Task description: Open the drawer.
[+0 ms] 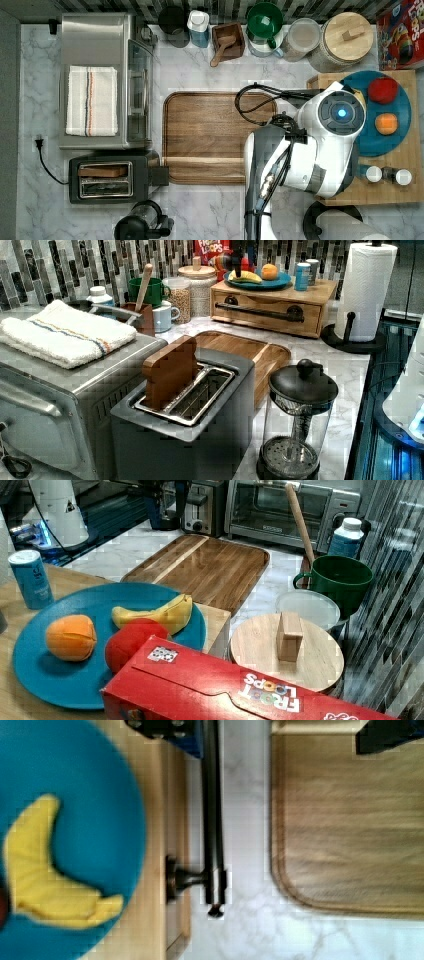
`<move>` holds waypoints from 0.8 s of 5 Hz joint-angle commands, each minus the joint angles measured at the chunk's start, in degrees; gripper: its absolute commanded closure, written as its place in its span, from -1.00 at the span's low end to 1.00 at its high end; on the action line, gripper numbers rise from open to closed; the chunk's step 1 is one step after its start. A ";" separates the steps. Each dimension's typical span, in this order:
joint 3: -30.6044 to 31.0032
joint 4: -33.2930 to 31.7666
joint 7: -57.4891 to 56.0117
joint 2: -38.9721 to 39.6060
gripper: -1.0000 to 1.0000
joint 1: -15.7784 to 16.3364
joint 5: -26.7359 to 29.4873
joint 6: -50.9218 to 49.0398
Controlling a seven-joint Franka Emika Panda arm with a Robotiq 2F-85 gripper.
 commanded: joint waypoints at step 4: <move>-0.73 -16.95 -2.09 -0.35 -1.00 -2.66 0.13 18.40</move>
